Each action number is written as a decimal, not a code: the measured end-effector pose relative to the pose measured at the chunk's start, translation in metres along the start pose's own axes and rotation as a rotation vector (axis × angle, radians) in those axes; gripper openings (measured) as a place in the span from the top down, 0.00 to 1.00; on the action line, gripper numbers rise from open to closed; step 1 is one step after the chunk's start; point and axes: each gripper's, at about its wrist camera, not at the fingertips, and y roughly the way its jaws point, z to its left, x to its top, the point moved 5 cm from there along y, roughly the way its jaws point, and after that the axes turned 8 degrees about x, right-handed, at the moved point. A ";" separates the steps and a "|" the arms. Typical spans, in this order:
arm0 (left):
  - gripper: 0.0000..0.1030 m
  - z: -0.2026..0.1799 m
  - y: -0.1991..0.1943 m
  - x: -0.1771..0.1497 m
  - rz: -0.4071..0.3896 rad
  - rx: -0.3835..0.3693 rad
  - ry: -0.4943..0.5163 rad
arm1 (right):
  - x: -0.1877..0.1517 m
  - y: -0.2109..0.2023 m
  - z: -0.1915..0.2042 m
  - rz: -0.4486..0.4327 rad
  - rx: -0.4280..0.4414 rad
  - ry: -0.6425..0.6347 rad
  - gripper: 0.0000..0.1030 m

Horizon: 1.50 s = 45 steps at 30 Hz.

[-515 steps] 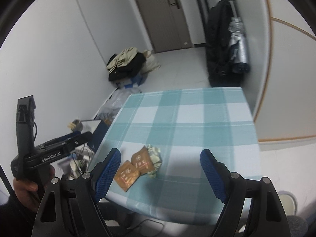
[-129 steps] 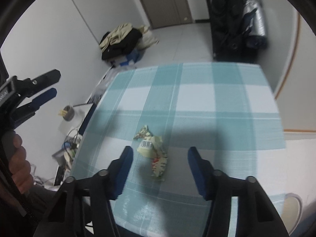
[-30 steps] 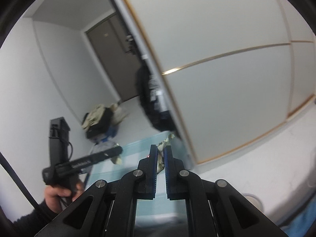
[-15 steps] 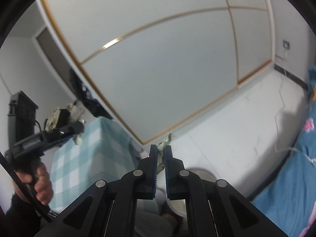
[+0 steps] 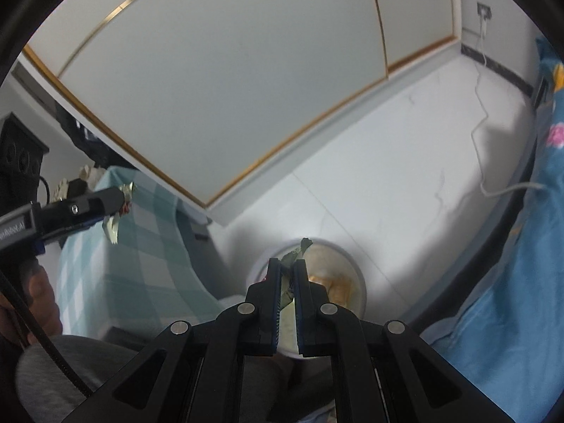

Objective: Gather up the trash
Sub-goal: 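Open the right tool over the bin while the left tool opens to drop its wrapper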

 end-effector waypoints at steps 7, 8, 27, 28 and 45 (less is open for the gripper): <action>0.69 0.012 0.033 -0.004 0.100 -0.012 -0.021 | -0.021 0.043 -0.015 0.133 0.001 0.032 0.90; 0.69 0.011 0.038 -0.005 0.120 -0.017 -0.017 | -0.023 0.047 -0.016 0.150 0.000 0.033 0.90; 0.69 0.003 0.097 -0.024 0.324 0.022 0.146 | -0.025 0.019 -0.041 0.082 -0.019 0.090 0.50; 0.69 0.004 0.098 -0.025 0.328 0.032 0.149 | -0.024 0.017 -0.042 0.075 -0.016 0.097 0.50; 0.30 0.007 0.095 -0.037 0.359 0.100 0.177 | -0.018 0.008 -0.048 0.055 0.014 0.142 0.47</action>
